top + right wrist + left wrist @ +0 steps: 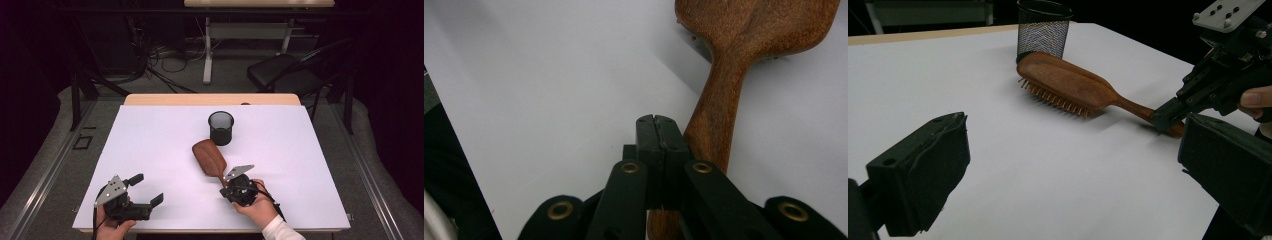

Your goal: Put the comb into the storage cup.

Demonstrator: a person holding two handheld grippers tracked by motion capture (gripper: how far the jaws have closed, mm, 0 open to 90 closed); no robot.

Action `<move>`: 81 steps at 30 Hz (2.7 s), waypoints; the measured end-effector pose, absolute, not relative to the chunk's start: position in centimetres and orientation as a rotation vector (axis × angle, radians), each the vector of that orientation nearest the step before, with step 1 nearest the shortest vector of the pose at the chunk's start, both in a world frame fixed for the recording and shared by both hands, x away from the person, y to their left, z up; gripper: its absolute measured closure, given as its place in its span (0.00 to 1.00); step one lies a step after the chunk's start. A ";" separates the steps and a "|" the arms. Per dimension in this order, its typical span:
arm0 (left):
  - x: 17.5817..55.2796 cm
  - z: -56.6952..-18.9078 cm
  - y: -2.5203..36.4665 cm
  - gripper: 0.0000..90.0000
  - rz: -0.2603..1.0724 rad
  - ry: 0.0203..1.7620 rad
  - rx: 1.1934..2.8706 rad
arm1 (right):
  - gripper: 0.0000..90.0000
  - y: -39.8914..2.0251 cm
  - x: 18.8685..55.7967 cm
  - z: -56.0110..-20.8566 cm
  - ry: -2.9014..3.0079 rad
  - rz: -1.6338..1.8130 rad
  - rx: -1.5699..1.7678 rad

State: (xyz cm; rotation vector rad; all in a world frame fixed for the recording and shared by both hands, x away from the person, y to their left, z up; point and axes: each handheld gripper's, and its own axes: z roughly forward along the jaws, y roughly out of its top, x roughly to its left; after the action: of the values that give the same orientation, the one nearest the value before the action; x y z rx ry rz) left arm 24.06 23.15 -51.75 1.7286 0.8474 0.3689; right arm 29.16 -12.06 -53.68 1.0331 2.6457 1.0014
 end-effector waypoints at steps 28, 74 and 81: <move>24.1 -51.8 23.2 0.00 0.366 0.855 1.727 | 1.00 -13.9 30.2 -54.0 2.597 1.007 1.116; 24.3 -52.0 23.1 0.01 0.348 0.870 1.733 | 1.00 -16.8 31.8 -54.5 2.477 0.987 1.256; 24.3 -52.0 23.1 0.01 0.350 0.874 1.736 | 1.00 -17.2 32.0 -54.5 2.467 0.984 1.269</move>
State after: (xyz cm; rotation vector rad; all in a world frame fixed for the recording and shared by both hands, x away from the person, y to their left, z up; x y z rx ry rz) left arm 24.29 23.12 -52.03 1.7358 0.8738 0.3502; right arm 32.02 -17.20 -54.49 1.2688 2.4668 0.9836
